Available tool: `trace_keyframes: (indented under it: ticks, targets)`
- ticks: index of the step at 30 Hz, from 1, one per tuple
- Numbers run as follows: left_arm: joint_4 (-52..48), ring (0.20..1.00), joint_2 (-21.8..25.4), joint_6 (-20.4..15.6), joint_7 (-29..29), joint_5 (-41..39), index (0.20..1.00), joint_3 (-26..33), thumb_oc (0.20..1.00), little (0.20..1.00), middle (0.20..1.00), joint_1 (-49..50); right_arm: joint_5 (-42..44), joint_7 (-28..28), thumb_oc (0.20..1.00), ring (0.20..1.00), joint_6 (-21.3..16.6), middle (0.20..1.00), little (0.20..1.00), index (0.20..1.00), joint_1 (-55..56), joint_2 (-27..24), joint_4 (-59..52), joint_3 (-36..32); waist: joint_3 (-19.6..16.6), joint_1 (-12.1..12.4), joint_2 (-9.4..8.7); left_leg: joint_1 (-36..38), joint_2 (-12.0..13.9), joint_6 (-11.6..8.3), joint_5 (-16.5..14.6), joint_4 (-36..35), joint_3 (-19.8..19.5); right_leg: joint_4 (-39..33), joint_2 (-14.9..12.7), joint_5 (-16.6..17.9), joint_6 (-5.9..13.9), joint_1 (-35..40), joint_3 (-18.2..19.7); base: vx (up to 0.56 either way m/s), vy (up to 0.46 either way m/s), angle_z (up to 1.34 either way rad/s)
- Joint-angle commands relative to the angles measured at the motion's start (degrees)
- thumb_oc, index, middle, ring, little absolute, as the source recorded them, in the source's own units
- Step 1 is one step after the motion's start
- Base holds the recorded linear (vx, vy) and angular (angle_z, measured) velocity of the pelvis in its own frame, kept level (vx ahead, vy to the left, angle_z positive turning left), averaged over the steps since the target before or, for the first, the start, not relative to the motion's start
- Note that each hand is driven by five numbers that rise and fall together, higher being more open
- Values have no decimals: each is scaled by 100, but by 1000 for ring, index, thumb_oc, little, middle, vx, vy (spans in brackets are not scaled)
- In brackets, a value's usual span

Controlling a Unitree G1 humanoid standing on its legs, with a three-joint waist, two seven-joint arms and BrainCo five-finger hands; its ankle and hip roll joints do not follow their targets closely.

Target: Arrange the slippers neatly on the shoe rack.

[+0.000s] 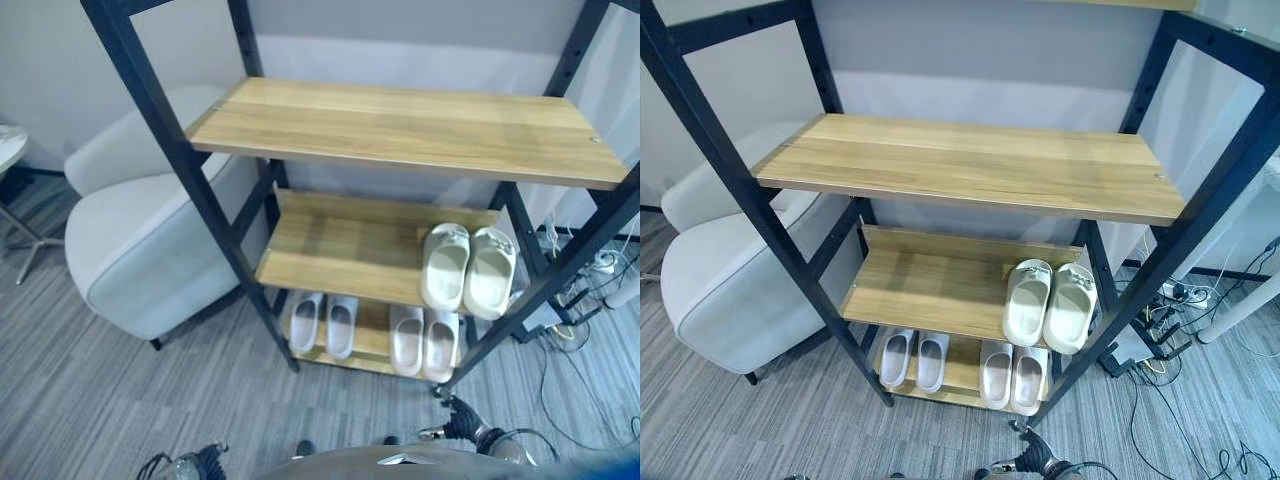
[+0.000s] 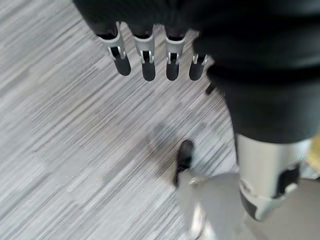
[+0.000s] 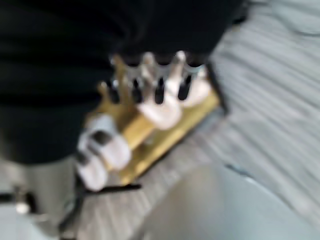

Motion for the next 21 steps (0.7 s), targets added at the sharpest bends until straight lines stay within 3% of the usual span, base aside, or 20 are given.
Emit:
trace_keyframes:
  ticks: [1, 11, 15, 21]
  targets:
    - [-93, 1000, 158, -66, 163, -157, 1000, 140, 1000, 1000, 1000, 7, -330, -105, 1000, 1000, -216, 1000, 1000, 1000, -176, -152, 70, 234, 90, -22, -5, -111, -13, -77, -268, 109, -729, -100, -50, 238, 428, -64, -254, 0, 0, 0]
    - [-678, 1000, 247, -140, 68, -299, 1000, 49, 1000, 1000, 1000, 242, -307, -225, 1000, 1000, -297, 1000, 1000, 1000, -534, -163, 458, 268, 68, 36, 69, -108, -11, -67, -272, 111, -763, -108, -74, 237, 433, -68, -269, 0, 0, 0]
    - [274, 1000, -98, -123, 575, 175, 1000, 147, 1000, 1000, 1000, 345, -262, -478, 1000, 1000, -472, 1000, 1000, 1000, -639, -166, 332, 292, 80, 105, 22, -130, -26, -79, -281, 116, -792, -117, -82, 227, 426, -72, -311, 0, 0, 0]
    - [571, 1000, -167, -83, 651, 231, 1000, 201, 1000, 1000, 1000, 228, -308, -659, 1000, 1000, -577, 1000, 1000, 1000, -740, -204, 139, 290, 88, 128, 20, -139, -33, -86, -288, 118, -816, -122, -91, 213, 417, -59, -325, 2, 1, 2]
